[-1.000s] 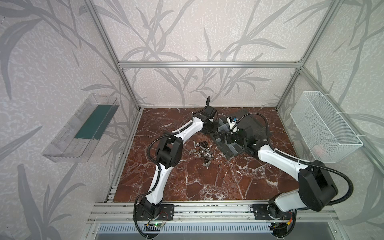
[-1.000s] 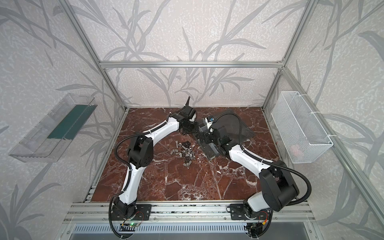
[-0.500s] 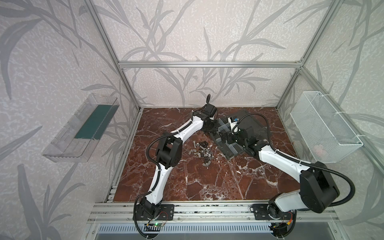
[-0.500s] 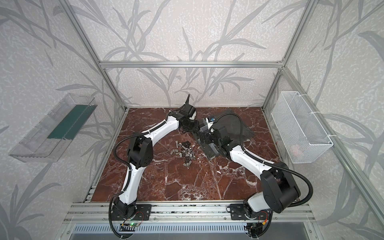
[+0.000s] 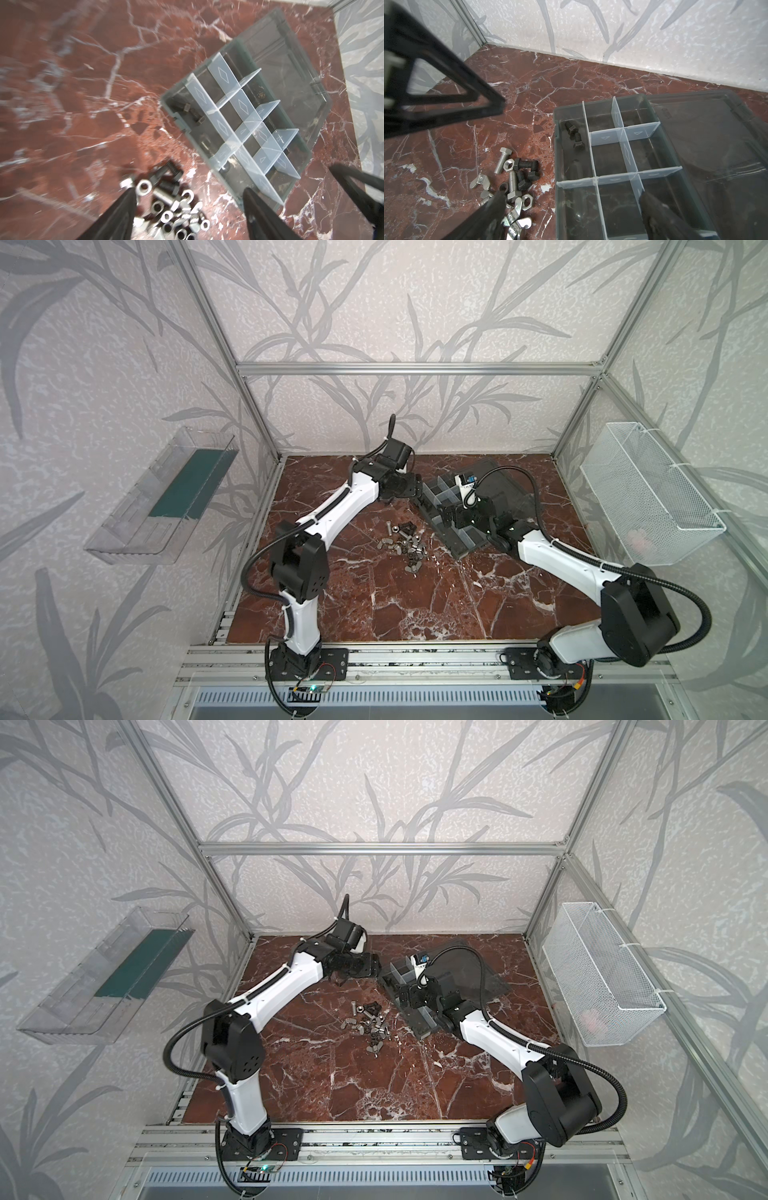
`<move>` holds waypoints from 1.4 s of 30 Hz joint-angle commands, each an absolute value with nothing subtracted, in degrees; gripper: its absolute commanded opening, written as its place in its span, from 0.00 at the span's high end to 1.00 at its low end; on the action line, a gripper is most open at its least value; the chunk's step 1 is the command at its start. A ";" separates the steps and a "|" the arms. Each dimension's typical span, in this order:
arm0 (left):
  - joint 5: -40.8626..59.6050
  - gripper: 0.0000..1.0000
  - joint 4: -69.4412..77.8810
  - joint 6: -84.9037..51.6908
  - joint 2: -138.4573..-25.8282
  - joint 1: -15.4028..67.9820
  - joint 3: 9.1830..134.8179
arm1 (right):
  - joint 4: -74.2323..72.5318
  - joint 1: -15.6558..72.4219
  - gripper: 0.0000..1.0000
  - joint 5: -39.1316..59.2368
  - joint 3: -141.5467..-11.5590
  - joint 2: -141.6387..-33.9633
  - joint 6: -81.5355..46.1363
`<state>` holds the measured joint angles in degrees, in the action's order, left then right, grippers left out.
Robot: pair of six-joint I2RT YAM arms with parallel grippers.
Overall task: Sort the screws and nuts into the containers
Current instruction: 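Open the left gripper to drop the bolt while the right gripper nears the pile, then lower the right gripper onto a black bolt in the pile and grasp it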
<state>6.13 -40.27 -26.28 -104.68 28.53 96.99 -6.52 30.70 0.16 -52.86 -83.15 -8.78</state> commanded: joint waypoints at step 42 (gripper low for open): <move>19.28 0.01 -20.23 -31.54 -70.46 12.57 54.55 | 34.44 42.17 0.60 -9.31 -101.42 -127.27 -5.53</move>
<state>17.19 -21.63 -30.65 -70.39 12.93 54.59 32.21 42.02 -6.98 -99.22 -125.86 -6.09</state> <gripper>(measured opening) 0.994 0.399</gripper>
